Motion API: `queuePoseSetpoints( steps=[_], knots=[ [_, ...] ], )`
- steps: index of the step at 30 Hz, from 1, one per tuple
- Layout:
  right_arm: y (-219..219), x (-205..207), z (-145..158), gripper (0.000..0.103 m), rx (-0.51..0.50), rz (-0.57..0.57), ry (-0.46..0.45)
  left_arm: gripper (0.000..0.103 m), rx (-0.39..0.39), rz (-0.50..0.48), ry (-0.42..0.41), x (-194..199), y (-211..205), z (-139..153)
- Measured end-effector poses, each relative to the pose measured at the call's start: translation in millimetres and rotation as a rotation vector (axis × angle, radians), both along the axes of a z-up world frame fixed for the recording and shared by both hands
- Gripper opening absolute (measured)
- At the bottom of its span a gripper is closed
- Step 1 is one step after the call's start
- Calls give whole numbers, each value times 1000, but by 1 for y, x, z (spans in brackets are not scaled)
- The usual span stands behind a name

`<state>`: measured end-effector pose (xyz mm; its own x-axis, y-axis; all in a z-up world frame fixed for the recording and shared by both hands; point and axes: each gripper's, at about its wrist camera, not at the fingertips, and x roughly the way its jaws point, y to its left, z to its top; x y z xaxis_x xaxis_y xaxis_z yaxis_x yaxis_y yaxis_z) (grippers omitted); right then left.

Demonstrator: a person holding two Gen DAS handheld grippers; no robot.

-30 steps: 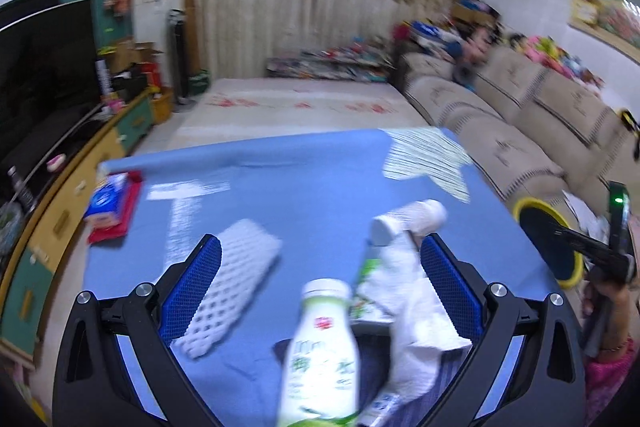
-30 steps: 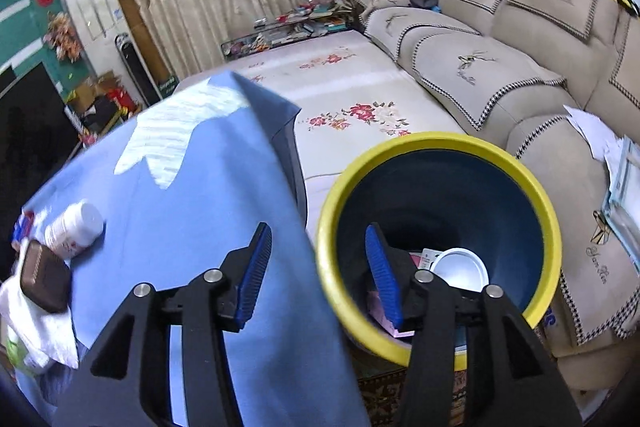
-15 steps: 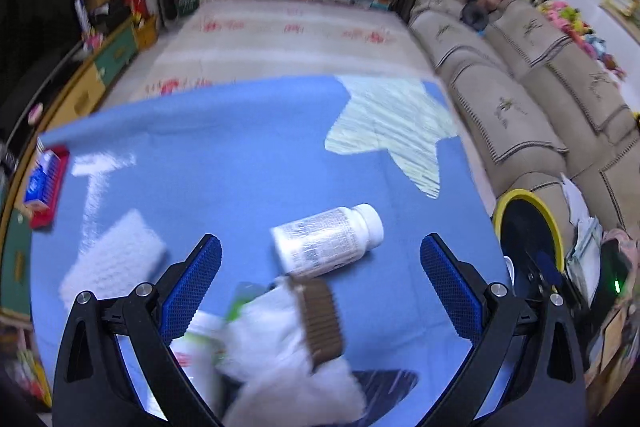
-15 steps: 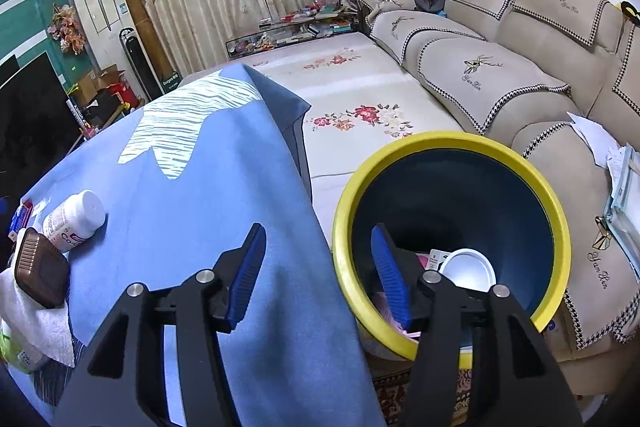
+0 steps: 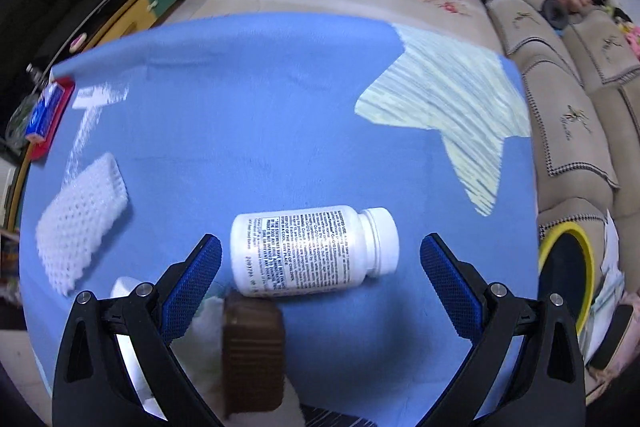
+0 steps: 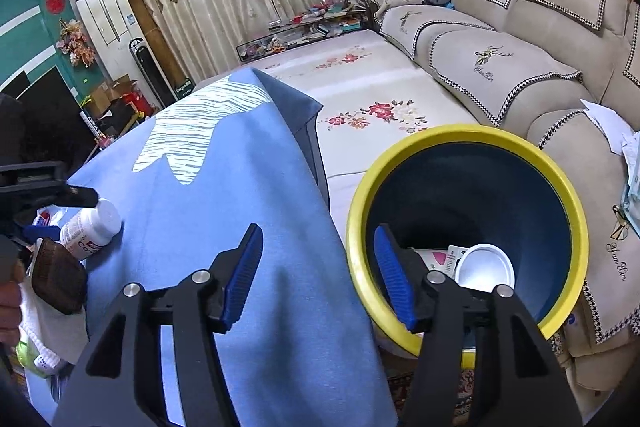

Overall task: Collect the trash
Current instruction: 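Reach the left gripper to the white pill bottle and grasp it, then carry the pill bottle with the left gripper over the bin and release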

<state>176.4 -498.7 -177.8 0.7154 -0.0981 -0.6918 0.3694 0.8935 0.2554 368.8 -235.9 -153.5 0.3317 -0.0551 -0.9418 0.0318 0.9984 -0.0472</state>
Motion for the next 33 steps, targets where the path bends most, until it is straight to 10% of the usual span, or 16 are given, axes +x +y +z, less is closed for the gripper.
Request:
queuePoseSetpoints(
  steps=[20, 33],
  knots=[
    [-3, -1, -1, 56, 33, 6, -10, 83, 56, -27, -7, 18, -13, -16],
    [0, -2, 1, 56, 32, 7, -22, 83, -111, -181, -139, -12, 7, 88]
  ],
)
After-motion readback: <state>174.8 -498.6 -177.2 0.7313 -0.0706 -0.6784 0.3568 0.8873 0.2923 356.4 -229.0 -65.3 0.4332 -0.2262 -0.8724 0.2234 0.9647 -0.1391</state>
